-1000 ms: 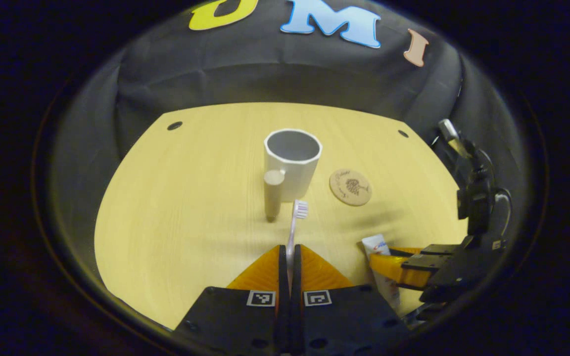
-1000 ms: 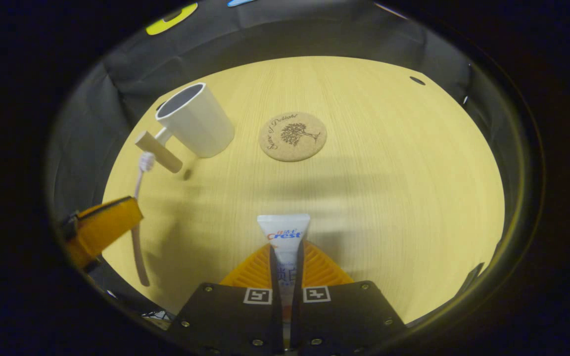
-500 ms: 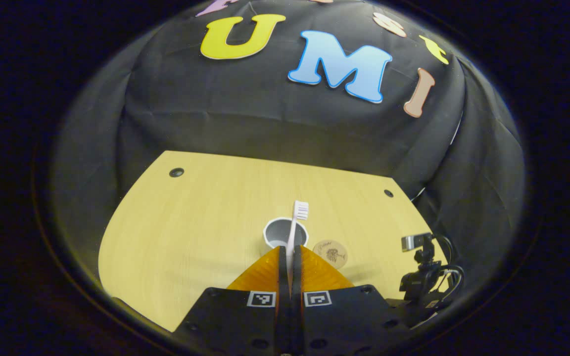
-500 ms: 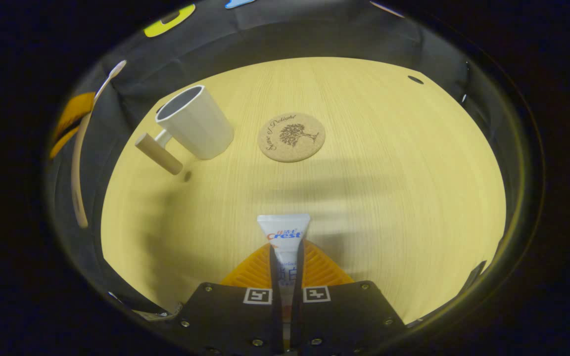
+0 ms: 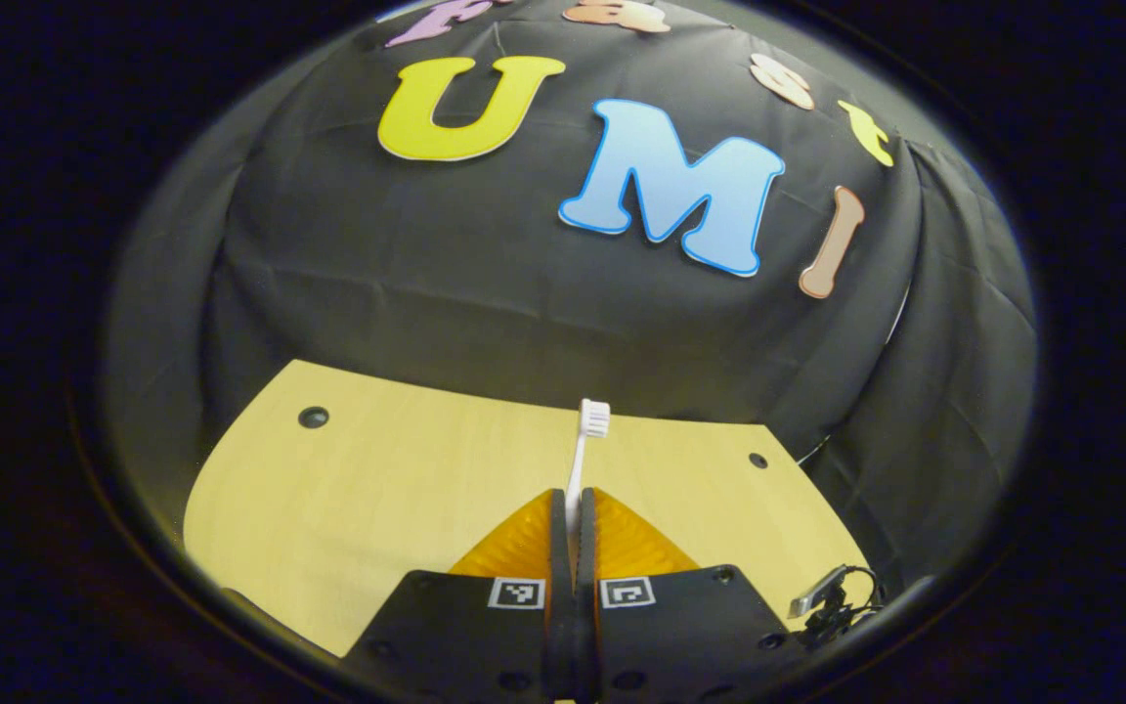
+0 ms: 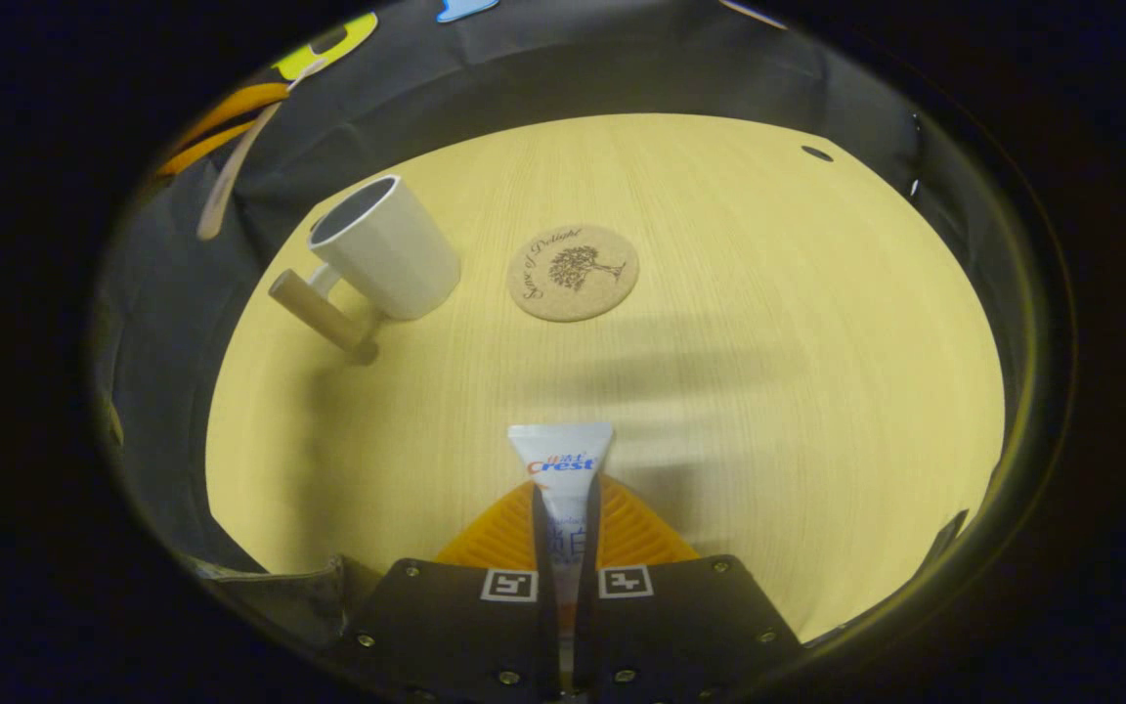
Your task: Put the toothbrush and toothpaste on the desktop into the cup, then pick up the cup and place it on the coaster on the desktop.
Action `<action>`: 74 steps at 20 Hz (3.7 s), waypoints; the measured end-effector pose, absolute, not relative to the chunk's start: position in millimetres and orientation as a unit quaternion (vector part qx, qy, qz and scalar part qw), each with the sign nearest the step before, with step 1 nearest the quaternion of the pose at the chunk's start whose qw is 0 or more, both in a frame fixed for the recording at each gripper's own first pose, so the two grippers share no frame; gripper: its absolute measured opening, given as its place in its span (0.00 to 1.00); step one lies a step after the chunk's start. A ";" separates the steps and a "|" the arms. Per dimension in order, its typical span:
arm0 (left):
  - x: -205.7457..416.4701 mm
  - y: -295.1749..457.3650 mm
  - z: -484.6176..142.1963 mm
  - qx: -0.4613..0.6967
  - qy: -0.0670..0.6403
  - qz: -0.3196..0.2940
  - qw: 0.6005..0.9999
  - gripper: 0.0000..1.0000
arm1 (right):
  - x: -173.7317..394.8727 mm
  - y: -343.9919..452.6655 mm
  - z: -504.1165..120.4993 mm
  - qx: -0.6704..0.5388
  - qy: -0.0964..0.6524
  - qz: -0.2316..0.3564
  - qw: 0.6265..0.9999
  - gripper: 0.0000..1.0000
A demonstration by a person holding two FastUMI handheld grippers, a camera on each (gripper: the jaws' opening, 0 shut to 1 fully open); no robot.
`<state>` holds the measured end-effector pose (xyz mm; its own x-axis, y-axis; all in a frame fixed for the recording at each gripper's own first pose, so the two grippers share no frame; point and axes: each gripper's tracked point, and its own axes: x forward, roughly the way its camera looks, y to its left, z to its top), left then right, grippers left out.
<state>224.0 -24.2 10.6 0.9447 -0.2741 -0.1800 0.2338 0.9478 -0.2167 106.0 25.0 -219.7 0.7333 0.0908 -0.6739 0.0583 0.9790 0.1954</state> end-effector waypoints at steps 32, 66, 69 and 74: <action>240.9 -8.8 -95.7 -0.078 0.152 -0.116 0.978 0.12 | 211.3 35.0 0.8 0.205 0.159 0.041 0.965 0.08; 165.3 1.4 -134.4 -0.049 0.228 -0.177 0.956 0.69 | 288.3 104.9 31.1 0.189 -0.008 0.049 0.981 0.55; 164.5 2.9 -144.8 -0.043 0.240 -0.176 0.953 0.69 | 277.8 100.6 39.5 0.192 -0.016 0.052 0.980 0.67; 162.1 -1.1 -155.2 -0.028 0.266 -0.176 0.947 0.69 | 264.7 75.0 56.8 0.205 -0.032 0.039 0.978 0.56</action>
